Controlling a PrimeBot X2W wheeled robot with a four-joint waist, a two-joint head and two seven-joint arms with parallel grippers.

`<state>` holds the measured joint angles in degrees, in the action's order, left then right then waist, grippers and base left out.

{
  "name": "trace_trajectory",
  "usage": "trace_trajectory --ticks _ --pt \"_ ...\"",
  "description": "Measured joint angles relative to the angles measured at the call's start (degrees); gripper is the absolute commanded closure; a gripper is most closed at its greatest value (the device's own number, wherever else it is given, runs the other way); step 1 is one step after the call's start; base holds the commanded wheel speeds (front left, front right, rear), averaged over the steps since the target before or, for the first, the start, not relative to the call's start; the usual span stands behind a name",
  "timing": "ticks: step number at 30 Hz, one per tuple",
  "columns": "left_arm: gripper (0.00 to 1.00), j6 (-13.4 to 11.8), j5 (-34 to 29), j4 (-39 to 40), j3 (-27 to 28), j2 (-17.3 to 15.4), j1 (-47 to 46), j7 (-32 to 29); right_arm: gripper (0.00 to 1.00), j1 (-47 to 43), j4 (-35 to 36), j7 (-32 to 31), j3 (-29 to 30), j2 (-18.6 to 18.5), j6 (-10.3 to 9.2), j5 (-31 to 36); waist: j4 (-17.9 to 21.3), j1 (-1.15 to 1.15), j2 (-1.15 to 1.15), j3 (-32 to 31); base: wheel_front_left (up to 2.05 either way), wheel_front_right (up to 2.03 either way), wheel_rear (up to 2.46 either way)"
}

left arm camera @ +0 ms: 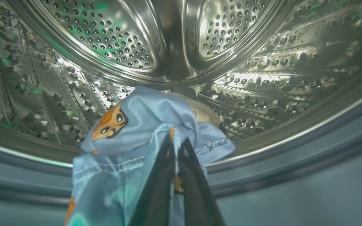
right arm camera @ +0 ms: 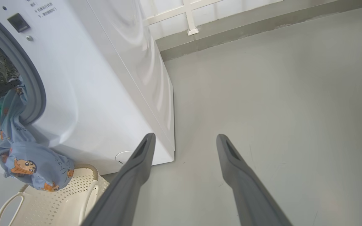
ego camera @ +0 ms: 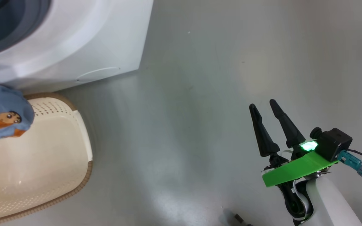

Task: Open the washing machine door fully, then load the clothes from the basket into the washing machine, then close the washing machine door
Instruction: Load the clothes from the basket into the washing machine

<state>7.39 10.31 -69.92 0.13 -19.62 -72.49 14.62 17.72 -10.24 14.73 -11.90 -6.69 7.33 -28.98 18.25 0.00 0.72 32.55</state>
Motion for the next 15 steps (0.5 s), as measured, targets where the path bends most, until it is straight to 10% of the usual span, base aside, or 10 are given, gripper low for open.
trace_trajectory --ticks 15 --pt "1.0 -2.1 -2.0 24.3 4.0 -2.5 -2.2 0.1 0.0 1.6 0.4 0.0 -0.3 1.1 0.0 0.0 1.1 0.0 0.0 3.5 0.0 0.0 0.0"
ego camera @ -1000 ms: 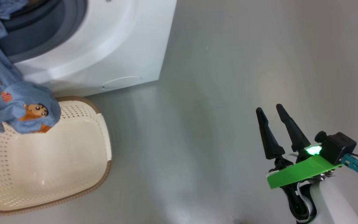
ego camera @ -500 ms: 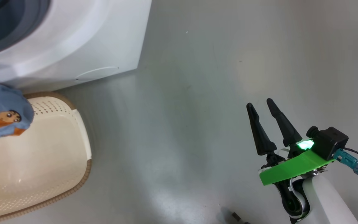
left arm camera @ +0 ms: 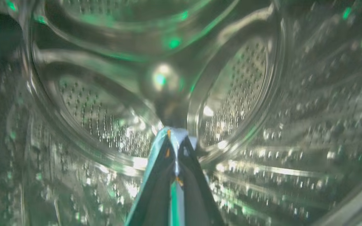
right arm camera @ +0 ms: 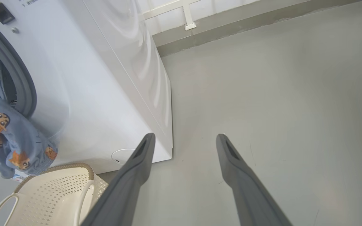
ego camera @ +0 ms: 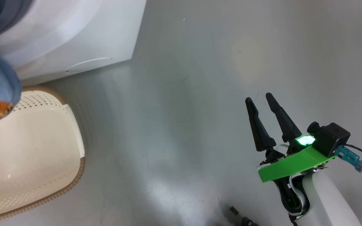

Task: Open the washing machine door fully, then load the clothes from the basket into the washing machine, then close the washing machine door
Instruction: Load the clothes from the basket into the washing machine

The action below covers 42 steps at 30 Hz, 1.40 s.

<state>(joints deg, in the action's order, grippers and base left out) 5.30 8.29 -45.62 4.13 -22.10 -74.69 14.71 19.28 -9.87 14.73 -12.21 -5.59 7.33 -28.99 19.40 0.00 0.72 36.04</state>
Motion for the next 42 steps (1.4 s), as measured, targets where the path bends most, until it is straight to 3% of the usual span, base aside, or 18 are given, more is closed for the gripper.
trace_trajectory --ticks 10,11,13,14,23,30,42 --pt "1.0 1.2 0.1 -17.4 -1.2 0.2 1.5 0.0 0.0 0.0 -0.1 0.0 -0.4 0.0 0.0 -0.1 0.0 0.0 0.0 -0.2 0.0 0.0 0.0" --pt "0.96 1.5 0.1 -19.2 -1.5 0.2 1.0 -0.1 0.0 0.0 -0.1 0.0 -0.4 0.0 0.0 -0.1 0.0 0.0 0.0 -0.3 0.0 0.0 0.0" --pt "0.47 1.6 0.1 -21.8 -2.6 0.2 0.1 -0.6 0.0 0.0 -0.1 0.0 -0.4 0.0 0.0 -0.2 -0.1 0.0 0.0 -0.4 0.0 0.0 0.0" --pt "0.0 1.6 0.1 -23.1 -2.9 0.2 -0.6 -1.2 0.0 0.0 -0.1 0.0 -0.4 0.0 0.0 -0.2 -0.2 0.0 0.0 -0.5 0.0 0.0 0.0" --pt "0.0 2.1 1.0 -27.0 -5.4 0.7 -3.0 -1.6 0.0 0.0 -0.3 0.0 -0.3 0.0 0.0 -0.2 -1.0 0.0 0.0 -1.1 0.0 0.0 0.0" --pt "0.0 2.1 4.7 -26.8 -6.6 2.8 -2.5 -0.5 0.0 0.0 -0.4 0.0 -0.3 -0.3 0.0 -0.2 -1.9 0.0 0.0 -2.0 0.0 0.0 0.0" --pt "0.0 2.1 10.7 -11.7 -5.0 4.9 8.2 -0.1 0.0 0.0 -0.4 0.0 0.5 -1.5 0.0 -0.1 -4.4 0.0 0.0 -3.3 0.0 0.0 0.0"
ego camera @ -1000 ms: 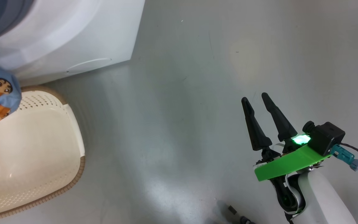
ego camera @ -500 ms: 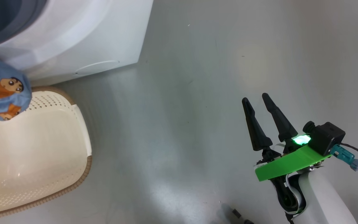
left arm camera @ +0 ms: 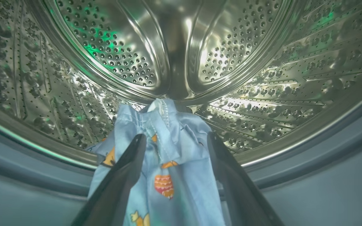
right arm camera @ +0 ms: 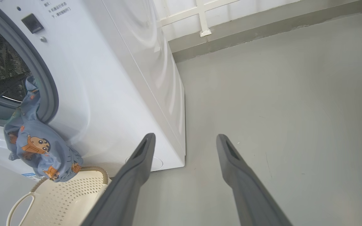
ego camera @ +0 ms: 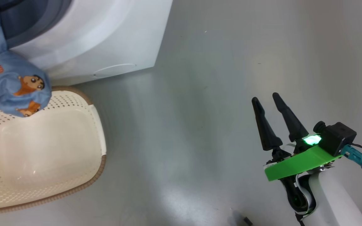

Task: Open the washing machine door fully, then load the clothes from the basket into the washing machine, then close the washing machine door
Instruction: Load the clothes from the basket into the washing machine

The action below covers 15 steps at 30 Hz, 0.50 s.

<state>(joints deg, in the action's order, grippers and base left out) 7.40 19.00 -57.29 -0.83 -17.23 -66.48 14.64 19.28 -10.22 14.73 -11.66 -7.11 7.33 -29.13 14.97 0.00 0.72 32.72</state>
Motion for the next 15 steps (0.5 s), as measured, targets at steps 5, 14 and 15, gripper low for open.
trace_trajectory --ticks 5,14,15 --pt "0.0 0.0 0.6 7.2 1.7 1.6 6.5 0.0 0.0 0.0 0.0 0.0 0.6 -0.6 0.0 0.2 -1.3 0.0 0.0 -0.7 0.0 0.0 0.0" --pt "0.0 0.0 -1.2 19.3 3.7 4.2 19.3 0.0 0.0 0.0 0.2 0.0 1.7 -2.1 0.0 0.3 -4.0 0.0 0.0 -1.9 0.0 0.0 0.0" --pt "0.0 0.0 -1.3 20.5 4.0 4.6 20.7 0.0 0.0 -0.1 0.2 0.0 1.9 -2.1 0.0 0.3 -4.3 0.0 0.0 -2.1 0.0 0.0 0.0"
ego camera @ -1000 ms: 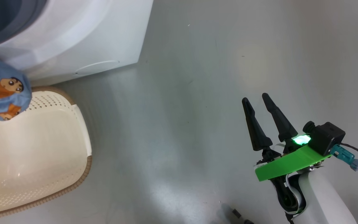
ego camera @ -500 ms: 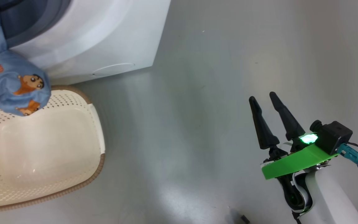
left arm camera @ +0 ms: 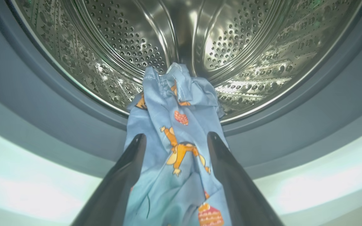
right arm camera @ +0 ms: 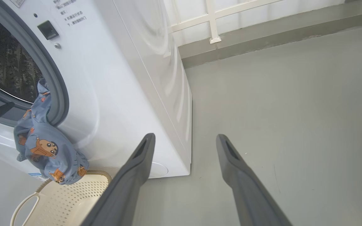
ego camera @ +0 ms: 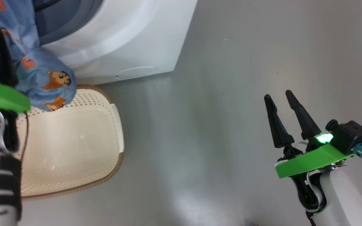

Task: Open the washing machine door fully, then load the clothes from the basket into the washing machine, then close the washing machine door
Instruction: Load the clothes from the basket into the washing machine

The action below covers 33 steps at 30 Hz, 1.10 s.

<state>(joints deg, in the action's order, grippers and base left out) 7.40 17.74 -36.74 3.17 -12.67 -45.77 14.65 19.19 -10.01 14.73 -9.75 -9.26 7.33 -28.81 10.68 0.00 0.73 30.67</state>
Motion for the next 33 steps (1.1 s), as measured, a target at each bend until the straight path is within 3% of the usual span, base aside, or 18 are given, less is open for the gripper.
trace_trajectory --ticks 22,33 --pt "0.0 0.0 -2.4 22.2 6.1 6.2 31.0 0.0 0.0 -0.8 0.0 0.0 1.0 -2.9 0.0 0.0 -3.5 0.0 0.0 -2.6 0.0 0.0 0.0" --pt "0.0 0.0 -2.9 27.0 6.9 7.9 35.5 0.0 0.0 -1.6 -0.1 0.0 1.0 -3.1 0.0 0.0 -3.5 0.0 0.0 -2.8 0.0 0.0 0.0"
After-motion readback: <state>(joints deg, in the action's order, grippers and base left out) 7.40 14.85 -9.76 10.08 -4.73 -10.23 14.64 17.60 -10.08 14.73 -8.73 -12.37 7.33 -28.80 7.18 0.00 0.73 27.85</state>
